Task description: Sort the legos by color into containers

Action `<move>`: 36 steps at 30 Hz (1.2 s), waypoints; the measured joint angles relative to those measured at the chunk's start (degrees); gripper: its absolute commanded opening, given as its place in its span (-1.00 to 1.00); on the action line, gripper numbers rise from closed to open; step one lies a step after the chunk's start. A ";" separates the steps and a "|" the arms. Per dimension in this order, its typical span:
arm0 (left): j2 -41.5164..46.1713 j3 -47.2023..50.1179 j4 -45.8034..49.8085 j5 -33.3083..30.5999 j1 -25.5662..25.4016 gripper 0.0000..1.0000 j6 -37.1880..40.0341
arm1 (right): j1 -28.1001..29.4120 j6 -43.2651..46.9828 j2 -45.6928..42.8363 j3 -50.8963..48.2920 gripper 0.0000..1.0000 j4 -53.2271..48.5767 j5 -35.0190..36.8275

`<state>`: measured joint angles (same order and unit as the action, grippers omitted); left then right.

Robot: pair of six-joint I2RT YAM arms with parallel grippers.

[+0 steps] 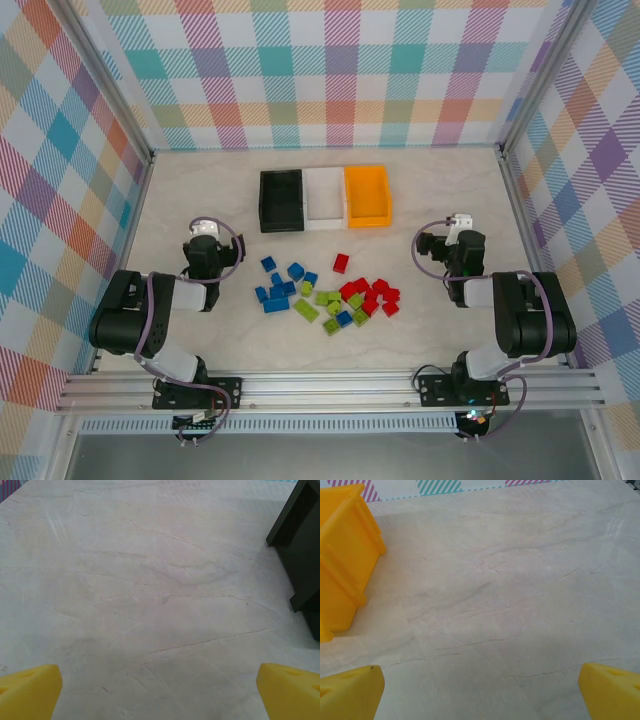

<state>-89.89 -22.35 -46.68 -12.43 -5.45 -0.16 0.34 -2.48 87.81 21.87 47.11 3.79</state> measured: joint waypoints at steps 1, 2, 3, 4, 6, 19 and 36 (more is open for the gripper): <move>0.00 0.00 0.00 0.00 0.00 1.00 0.00 | 0.00 0.00 0.00 0.00 0.99 0.00 0.00; 0.00 0.00 0.00 0.00 0.00 1.00 0.00 | 0.00 0.00 0.00 0.00 0.99 0.00 0.00; 0.00 0.00 0.00 0.00 0.00 1.00 0.00 | 0.00 0.00 0.00 0.00 0.99 0.00 0.00; 0.00 0.00 0.00 0.00 0.00 1.00 0.00 | 0.00 0.00 0.00 0.00 0.99 0.00 0.00; 0.00 0.00 0.00 0.00 0.00 1.00 0.00 | 0.00 0.00 0.00 0.00 0.99 0.00 0.00; 0.00 0.00 0.00 0.02 -0.02 1.00 0.00 | 0.00 0.00 0.00 0.00 0.99 0.00 0.00; 1.90 -1.14 4.59 -0.42 -0.04 1.00 -0.04 | 0.00 -0.07 -0.68 1.07 0.99 -2.99 0.50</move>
<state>-87.99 -23.49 -42.09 -12.84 -5.50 -0.21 0.34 -2.55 87.13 22.94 44.12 4.29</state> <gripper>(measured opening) 0.999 0.996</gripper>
